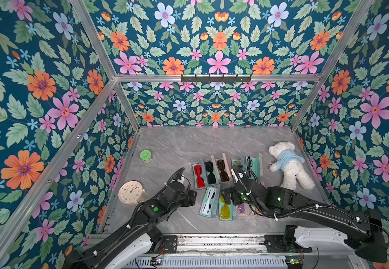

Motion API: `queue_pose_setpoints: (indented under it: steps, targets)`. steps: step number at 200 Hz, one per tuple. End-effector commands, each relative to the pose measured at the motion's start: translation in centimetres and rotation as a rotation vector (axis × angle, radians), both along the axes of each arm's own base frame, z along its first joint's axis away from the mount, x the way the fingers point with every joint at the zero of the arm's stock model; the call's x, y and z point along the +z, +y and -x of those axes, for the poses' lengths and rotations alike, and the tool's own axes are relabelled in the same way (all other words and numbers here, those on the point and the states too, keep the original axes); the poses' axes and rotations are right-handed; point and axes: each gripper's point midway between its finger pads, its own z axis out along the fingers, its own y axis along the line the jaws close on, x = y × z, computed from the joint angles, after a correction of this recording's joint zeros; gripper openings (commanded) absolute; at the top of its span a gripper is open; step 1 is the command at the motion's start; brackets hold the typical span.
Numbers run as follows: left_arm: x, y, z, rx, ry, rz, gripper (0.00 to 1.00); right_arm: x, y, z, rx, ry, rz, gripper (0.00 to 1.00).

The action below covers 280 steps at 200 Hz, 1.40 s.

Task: Close the glasses case
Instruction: Move the glasses case to the center of the board.

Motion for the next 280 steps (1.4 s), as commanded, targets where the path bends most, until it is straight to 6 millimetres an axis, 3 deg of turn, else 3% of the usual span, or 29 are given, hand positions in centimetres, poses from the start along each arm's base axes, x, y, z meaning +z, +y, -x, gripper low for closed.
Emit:
queue_pose_setpoints:
  steps: [1, 41, 88, 152, 177, 254, 280]
  targets:
    - [-0.5, -0.4, -1.3, 0.053, -0.046, -0.052, 0.78, -0.4, 0.2, 0.1, -0.055, 0.044, -0.016, 0.96]
    - [-2.1, -3.2, -2.0, -0.013, -0.012, -0.046, 0.59, -1.3, 1.7, 0.8, -0.03, 0.075, 0.004, 0.9]
    - [-2.8, -4.6, -2.6, -0.058, -0.005, -0.064, 0.54, -2.3, 2.1, 1.2, -0.02, 0.104, 0.0, 0.81]
    - [-4.8, -5.7, -3.3, -0.072, 0.015, -0.085, 0.39, -3.2, 2.3, 1.9, -0.007, 0.137, -0.028, 0.73]
    - [-5.2, -6.0, -3.3, -0.078, 0.016, -0.074, 0.39, -3.5, 2.2, 2.0, -0.007, 0.143, -0.034, 0.71]
    - [-6.9, -6.2, -2.4, -0.103, 0.051, -0.067, 0.29, -4.4, 2.9, 2.3, 0.012, 0.165, -0.042, 0.64]
    - [-7.0, -6.0, -2.3, -0.102, 0.053, -0.066, 0.2, -4.5, 2.9, 2.3, 0.014, 0.166, -0.04, 0.62]
